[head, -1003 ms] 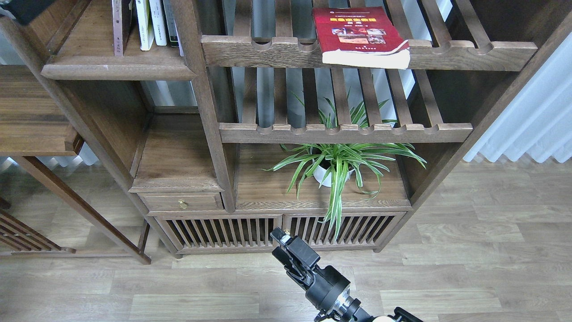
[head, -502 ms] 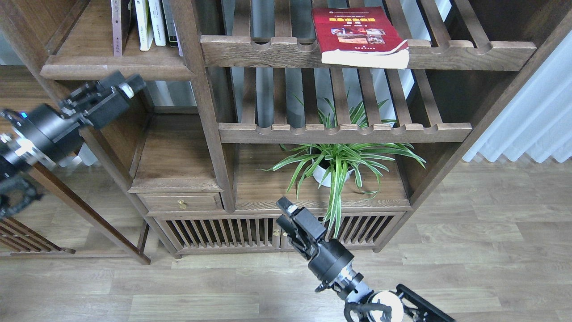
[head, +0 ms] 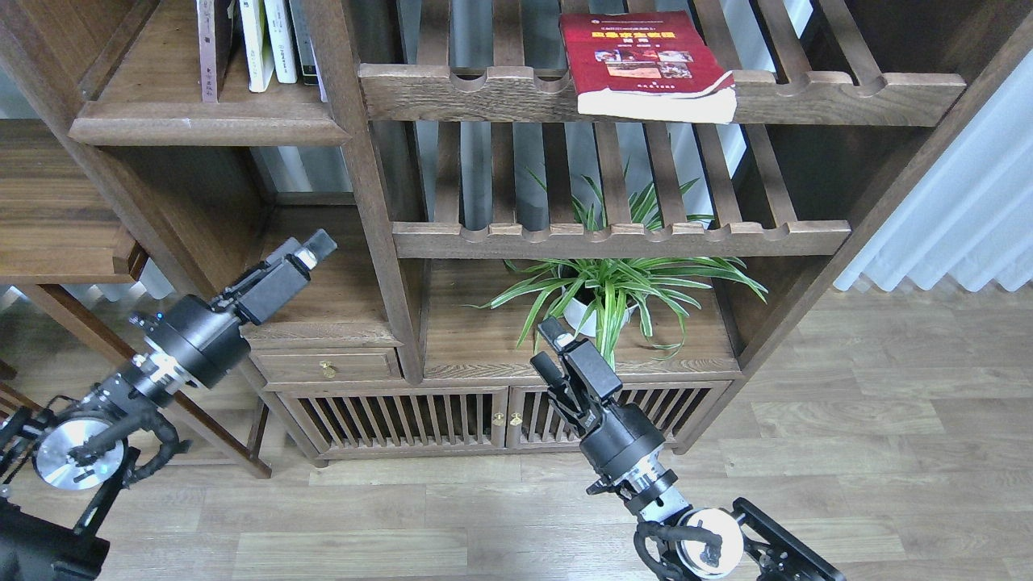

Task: Organize books on shelf
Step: 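Raise the right gripper toward the red book on the upper shelf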

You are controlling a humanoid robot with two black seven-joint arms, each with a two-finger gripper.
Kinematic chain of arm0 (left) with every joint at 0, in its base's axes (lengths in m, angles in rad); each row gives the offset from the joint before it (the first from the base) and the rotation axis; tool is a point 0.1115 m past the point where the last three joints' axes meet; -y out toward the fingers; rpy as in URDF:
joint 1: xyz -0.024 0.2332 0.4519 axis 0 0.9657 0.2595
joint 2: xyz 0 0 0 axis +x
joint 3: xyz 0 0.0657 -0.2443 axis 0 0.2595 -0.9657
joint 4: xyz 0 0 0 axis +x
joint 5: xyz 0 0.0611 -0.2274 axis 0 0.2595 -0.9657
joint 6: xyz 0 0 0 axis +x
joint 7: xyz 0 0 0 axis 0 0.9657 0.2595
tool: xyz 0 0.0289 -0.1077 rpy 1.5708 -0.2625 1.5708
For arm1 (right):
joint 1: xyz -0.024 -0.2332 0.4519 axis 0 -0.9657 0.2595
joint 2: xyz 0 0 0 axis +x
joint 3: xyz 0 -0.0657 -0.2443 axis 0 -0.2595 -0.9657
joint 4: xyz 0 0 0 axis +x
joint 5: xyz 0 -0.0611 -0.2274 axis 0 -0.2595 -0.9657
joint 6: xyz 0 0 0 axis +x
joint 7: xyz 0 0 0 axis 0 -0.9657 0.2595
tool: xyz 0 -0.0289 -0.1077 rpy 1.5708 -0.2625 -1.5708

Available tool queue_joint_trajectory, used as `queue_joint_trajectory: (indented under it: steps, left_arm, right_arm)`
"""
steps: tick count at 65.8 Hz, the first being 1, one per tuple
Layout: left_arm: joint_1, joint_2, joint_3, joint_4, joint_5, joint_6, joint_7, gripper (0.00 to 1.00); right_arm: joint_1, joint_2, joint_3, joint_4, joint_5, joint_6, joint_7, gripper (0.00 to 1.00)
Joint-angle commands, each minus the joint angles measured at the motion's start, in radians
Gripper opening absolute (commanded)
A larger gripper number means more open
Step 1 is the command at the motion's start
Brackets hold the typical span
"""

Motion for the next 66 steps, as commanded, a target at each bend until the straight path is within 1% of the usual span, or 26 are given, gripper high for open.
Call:
queue_joint_trajectory:
  steps: [1,7,17,20,27,31,36,41,43,54,66]
  left_arm:
    - [0.047,0.003,-0.016,0.010,0.001,0.000,0.004,1.00]
    - [0.080,0.001,-0.021,0.011,0.000,0.000,0.001,1.00]
    - [0.097,0.000,-0.067,0.036,0.000,0.000,-0.002,1.00]
    - [0.096,-0.002,-0.081,0.057,-0.002,0.000,-0.004,1.00]
    - [0.067,0.000,-0.097,0.146,-0.051,0.000,0.006,1.00]
    - [0.027,0.009,-0.105,0.189,-0.095,0.000,0.010,1.00]
    - [-0.021,0.016,-0.108,0.246,-0.137,0.000,0.010,1.00]
    - [-0.061,0.019,-0.105,0.299,-0.163,0.000,0.010,1.00]
    - [-0.079,0.018,-0.102,0.333,-0.168,0.000,0.010,1.00]
    - [-0.081,0.018,-0.099,0.341,-0.169,0.000,0.003,1.00]
    - [-0.079,0.018,-0.104,0.342,-0.214,0.000,0.004,1.00]
  right_arm:
    - [0.001,0.000,-0.003,0.016,0.006,0.000,0.023,0.99]
    - [0.004,0.000,-0.006,0.032,0.006,0.000,0.041,0.99]
    - [0.026,0.000,-0.004,0.091,0.006,0.000,0.050,0.99]
    - [0.042,0.000,-0.004,0.100,0.006,0.000,0.063,0.99]
    - [0.105,0.000,0.000,0.106,0.006,0.000,0.116,0.99]
    - [0.142,0.000,-0.006,0.106,0.004,-0.027,0.129,0.98]
    - [0.191,0.000,-0.006,0.106,0.004,-0.071,0.132,0.98]
    - [0.228,0.000,0.002,0.106,0.004,-0.088,0.133,0.98]
    - [0.254,0.000,0.006,0.106,0.004,-0.097,0.142,0.98]
    - [0.277,0.000,0.057,0.111,0.001,-0.177,0.150,0.98]
    - [0.286,0.000,0.084,0.121,-0.004,-0.179,0.152,0.98]
